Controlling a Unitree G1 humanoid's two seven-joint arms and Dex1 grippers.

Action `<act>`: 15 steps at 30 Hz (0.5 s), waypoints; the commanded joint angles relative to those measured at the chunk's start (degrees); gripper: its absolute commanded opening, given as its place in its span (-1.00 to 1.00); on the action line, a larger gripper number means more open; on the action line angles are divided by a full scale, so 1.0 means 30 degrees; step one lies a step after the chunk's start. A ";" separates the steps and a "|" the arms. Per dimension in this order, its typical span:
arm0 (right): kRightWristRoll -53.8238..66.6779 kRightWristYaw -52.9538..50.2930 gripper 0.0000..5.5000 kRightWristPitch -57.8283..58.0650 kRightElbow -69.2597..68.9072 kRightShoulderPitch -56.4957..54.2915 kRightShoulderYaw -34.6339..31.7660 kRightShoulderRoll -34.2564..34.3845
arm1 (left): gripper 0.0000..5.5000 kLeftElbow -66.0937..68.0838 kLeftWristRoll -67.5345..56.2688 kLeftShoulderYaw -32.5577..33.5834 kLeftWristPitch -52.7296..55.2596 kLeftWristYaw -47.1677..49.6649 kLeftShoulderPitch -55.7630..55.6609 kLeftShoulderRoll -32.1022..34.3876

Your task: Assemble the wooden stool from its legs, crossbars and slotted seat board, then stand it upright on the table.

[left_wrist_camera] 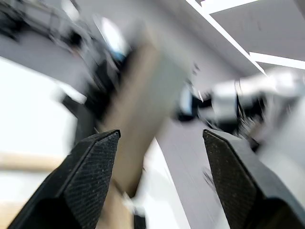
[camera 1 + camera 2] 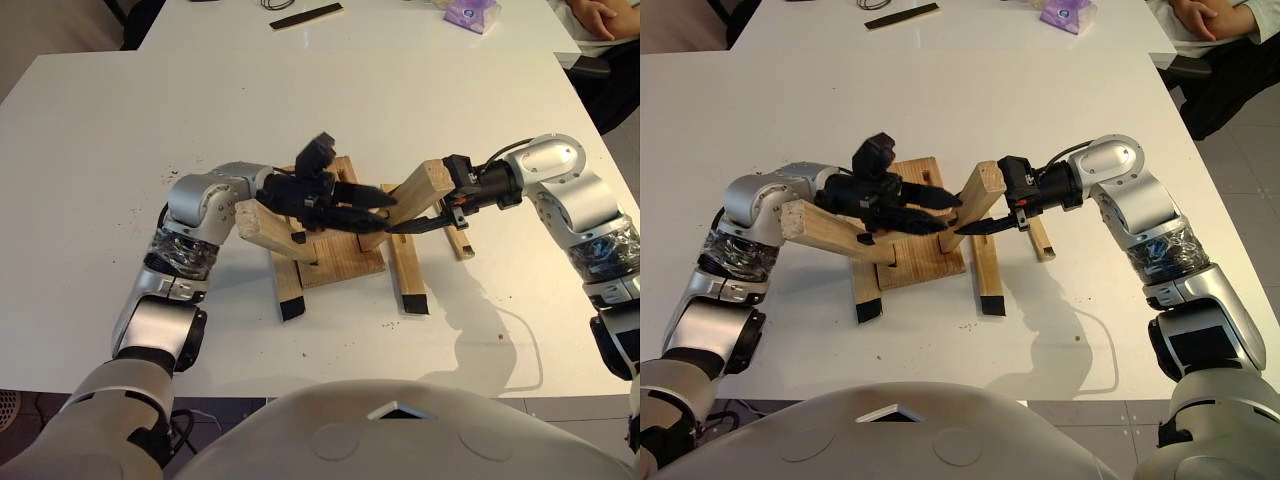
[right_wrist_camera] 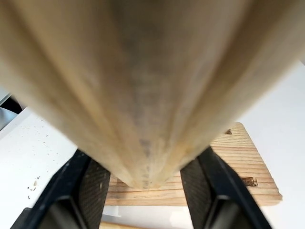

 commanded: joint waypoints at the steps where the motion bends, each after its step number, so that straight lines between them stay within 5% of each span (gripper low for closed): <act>1: -0.4507 -0.1096 -0.27 0.1643 -0.0023 0.3387 0.2228 -0.1341 | 0.17 -0.1437 -0.0189 0.4597 -0.0923 0.1729 -0.3984 0.3482; 8: -0.2931 -0.2474 -0.27 0.2887 -0.2993 0.6509 0.0481 -0.3618 | 0.17 -0.1284 0.9013 0.4560 -1.1367 -0.3793 0.8354 1.1864; 11: -0.2454 -0.2424 -0.27 0.3305 -0.3533 0.7021 -0.0089 -0.4351 | 0.17 -0.5399 0.8868 0.5185 -1.1630 -0.3700 1.2756 1.1411; 15: -0.1991 -0.2095 -0.27 0.4392 -0.3459 0.5757 0.0099 -0.3965 | 0.17 -0.9221 0.8365 0.4239 -1.0985 -0.0965 1.3695 0.9242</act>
